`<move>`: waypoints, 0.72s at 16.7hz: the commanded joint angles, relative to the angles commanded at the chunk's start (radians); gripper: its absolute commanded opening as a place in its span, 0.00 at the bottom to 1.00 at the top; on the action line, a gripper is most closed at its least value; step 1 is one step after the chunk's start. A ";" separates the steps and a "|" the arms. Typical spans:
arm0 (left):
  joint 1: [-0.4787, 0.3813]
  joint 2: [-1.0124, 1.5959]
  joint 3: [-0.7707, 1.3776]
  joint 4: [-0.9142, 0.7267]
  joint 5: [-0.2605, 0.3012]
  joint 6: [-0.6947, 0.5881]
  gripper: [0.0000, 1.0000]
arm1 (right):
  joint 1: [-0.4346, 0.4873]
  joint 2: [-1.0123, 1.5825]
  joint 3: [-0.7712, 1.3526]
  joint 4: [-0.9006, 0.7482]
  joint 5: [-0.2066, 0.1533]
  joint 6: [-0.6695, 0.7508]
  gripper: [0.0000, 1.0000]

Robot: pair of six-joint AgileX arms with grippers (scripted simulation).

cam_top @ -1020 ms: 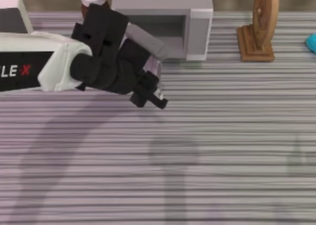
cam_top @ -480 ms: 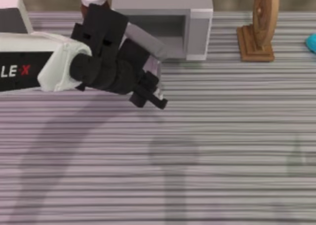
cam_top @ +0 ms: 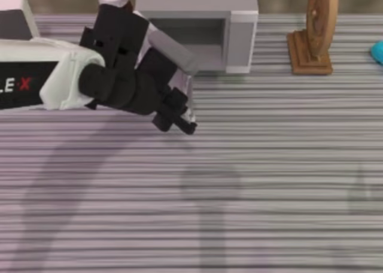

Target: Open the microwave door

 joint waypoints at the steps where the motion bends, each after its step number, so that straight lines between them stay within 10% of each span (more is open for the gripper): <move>1: 0.004 0.000 -0.002 -0.003 0.005 0.008 0.00 | 0.000 0.000 0.000 0.000 0.000 0.000 1.00; 12: 0.004 -0.001 -0.002 -0.003 0.005 0.009 0.00 | 0.000 0.000 0.000 0.000 0.000 0.000 1.00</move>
